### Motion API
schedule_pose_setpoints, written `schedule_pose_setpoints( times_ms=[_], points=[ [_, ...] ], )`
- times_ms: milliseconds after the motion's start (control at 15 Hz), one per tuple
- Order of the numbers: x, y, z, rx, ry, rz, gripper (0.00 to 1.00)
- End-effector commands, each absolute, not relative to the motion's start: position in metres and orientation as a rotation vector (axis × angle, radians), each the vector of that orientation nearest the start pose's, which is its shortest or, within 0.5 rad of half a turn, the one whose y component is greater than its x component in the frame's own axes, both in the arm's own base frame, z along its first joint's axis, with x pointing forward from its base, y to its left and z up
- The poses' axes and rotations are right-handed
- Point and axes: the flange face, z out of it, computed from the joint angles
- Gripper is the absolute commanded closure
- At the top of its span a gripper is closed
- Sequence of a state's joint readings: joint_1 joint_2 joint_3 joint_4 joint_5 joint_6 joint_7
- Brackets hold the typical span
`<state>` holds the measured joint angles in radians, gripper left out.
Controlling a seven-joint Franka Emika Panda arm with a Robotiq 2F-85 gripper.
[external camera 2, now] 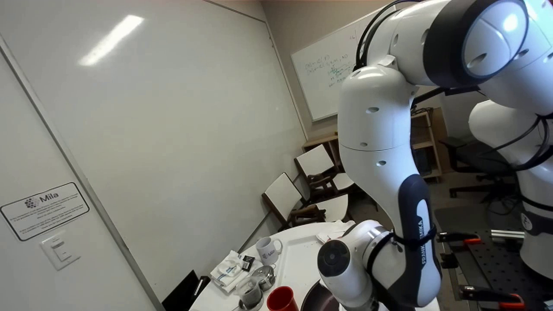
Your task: Use the red striped cloth to wipe the pan
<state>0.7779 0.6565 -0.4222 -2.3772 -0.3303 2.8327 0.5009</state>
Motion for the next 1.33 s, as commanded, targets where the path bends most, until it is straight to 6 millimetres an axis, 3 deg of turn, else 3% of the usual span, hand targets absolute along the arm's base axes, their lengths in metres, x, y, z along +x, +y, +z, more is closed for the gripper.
schedule_pose_setpoints(
  times_ms=[0,267,467,867,1267],
  points=[
    [0.444,0.078,0.032,-3.564,-0.157,0.125,0.96],
    [0.454,0.035,0.031,-3.606,0.084,0.125,0.96],
    [0.459,0.027,0.030,-3.632,0.192,0.085,0.96],
    [0.463,0.055,0.033,-3.627,0.161,0.012,0.96],
    [0.468,0.093,0.046,-3.548,-0.010,-0.172,0.96]
  ],
)
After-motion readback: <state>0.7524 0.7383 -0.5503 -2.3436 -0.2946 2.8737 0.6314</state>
